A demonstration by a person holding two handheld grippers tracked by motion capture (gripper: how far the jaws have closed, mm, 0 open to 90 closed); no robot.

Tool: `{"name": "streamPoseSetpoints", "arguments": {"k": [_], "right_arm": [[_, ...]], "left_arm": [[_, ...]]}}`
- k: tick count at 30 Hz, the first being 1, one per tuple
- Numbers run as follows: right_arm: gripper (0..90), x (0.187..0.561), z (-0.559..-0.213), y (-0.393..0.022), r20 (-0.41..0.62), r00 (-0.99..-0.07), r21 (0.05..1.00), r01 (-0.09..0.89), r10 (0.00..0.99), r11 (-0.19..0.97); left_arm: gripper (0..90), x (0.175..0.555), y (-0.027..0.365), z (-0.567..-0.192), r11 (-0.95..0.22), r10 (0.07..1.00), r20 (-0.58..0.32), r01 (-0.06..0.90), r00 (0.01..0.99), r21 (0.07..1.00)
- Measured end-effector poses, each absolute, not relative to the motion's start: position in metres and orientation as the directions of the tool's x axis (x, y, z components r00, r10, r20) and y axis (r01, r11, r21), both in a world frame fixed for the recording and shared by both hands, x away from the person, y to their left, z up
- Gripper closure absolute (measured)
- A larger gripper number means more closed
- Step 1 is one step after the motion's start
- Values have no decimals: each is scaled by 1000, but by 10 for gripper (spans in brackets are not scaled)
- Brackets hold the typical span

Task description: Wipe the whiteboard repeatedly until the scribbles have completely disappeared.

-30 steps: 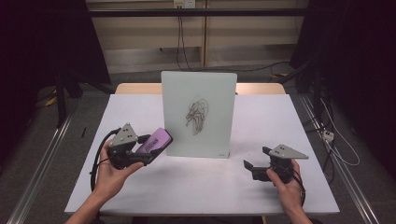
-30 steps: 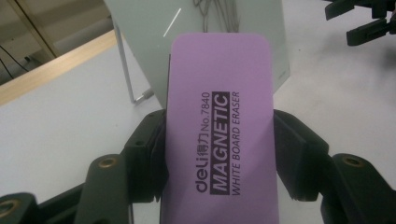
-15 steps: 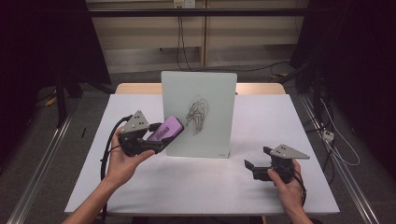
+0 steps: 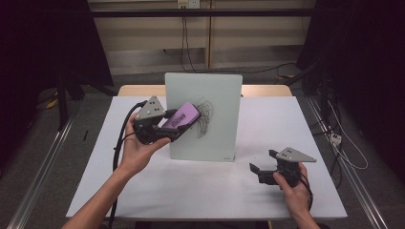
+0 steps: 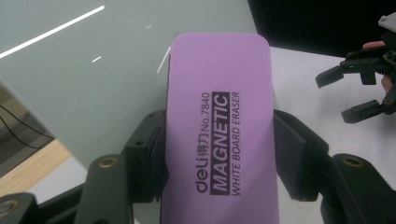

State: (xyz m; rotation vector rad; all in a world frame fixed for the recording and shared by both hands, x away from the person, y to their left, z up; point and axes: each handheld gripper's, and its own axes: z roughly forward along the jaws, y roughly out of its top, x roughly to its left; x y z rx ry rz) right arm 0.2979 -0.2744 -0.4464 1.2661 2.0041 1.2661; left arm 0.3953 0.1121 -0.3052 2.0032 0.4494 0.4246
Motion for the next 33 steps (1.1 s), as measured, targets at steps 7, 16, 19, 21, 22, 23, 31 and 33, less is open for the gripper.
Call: {"name": "streamPoseSetpoints", "arguments": {"k": [7,16,19,21,22,23,31,33], "right_arm": [[75,298,-446,-273,91,-483,873,459,871,164],[75,297,-446,-272,86,-486,873,457,870,169],[75,298,-446,-271,89,-485,873,459,870,167],[75,298,-446,-271,90,-486,872,460,869,167],[75,298,-445,-270,89,-487,873,459,869,168],[75,298,-445,-271,88,-491,873,457,867,170],[75,297,-445,-272,87,-490,875,454,867,169],[75,296,-445,-271,87,-490,874,455,867,170]], "left_arm": [[410,402,102,-294,-441,487,146,98,861,892],[411,422,91,-291,-428,491,148,90,858,899],[411,427,88,-292,-427,492,150,88,858,900],[411,432,85,-290,-428,484,150,84,862,900],[411,432,81,-289,-424,485,160,71,859,903],[411,432,80,-288,-442,482,184,56,856,895],[413,431,74,-293,-475,482,227,35,846,879],[413,431,73,-292,-483,481,233,34,845,875]]}}
